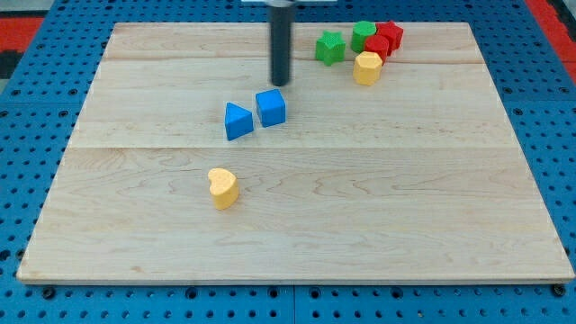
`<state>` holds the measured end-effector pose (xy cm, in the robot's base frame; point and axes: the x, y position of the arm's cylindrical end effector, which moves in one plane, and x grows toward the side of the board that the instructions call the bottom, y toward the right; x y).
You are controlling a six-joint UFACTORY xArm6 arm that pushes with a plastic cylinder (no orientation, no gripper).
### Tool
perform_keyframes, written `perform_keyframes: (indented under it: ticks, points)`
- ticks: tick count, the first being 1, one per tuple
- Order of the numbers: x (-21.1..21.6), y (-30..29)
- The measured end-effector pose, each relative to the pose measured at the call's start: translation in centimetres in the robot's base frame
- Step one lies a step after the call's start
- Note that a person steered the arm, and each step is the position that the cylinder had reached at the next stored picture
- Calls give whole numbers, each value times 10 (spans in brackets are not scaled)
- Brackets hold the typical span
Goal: Place the blue blocks parallel to each other
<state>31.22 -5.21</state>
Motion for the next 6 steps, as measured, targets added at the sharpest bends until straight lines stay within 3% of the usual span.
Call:
perform_keyframes:
  ticks: [1, 2, 3, 5, 6]
  points:
    - [34, -84]
    - [128, -99]
    - [148, -56]
    - [114, 10]
    - [63, -13]
